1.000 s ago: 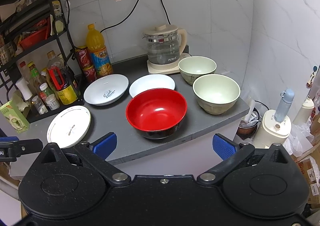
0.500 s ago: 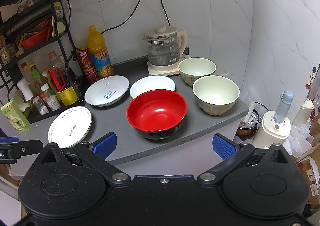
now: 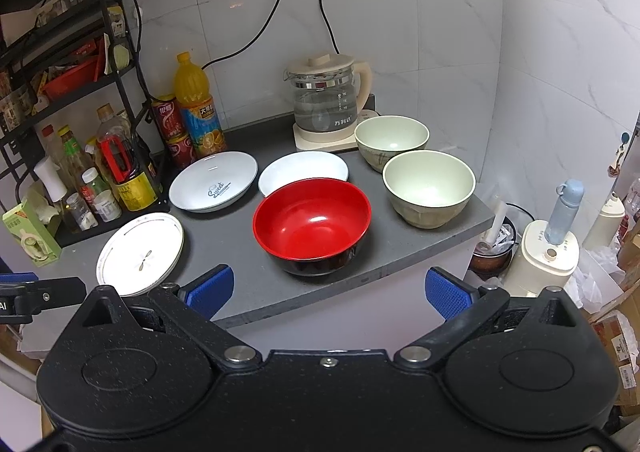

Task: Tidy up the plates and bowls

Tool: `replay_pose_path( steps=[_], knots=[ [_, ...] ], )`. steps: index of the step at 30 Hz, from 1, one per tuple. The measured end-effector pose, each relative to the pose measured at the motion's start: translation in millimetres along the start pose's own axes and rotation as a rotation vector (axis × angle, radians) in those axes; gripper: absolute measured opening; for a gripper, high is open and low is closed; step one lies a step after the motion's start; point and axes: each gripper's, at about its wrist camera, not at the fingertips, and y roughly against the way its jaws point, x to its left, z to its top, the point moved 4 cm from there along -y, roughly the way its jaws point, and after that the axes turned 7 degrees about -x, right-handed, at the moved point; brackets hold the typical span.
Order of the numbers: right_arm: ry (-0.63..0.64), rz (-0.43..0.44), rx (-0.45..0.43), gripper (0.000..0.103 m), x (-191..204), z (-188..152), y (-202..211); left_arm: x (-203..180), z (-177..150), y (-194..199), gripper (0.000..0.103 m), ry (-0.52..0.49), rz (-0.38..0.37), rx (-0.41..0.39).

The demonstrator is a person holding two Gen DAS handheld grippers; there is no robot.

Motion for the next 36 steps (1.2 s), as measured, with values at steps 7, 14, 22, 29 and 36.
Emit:
replay_pose_path(
  steps=[7,14,22,29,36],
  knots=[
    [-0.001,0.001,-0.003,0.103,-0.1,-1.5,2.0,-1.1,-0.7,1.0,0.102,0.001,-0.003,0.0],
    [-0.002,0.001,-0.005,0.103,-1.5,-1.4,2.8,-4.2,-0.6,1.0,0.102,-0.004,-0.006,-0.003],
    [-0.008,0.004,0.0,0.103,-10.5,0.2,1.4,-10.8,0.8,-2.2,0.102,0.001,-0.008,0.001],
    [-0.012,-0.009,0.009,0.103,-23.9,0.6,-4.6,-23.0,4.8,-11.1,0.102,0.007,-0.012,0.011],
    [-0.032,-0.037,0.009,0.103,-44.8,0.1,-8.5,-39.6,10.6,-20.8,0.102,-0.008,-0.018,0.02]
  ],
)
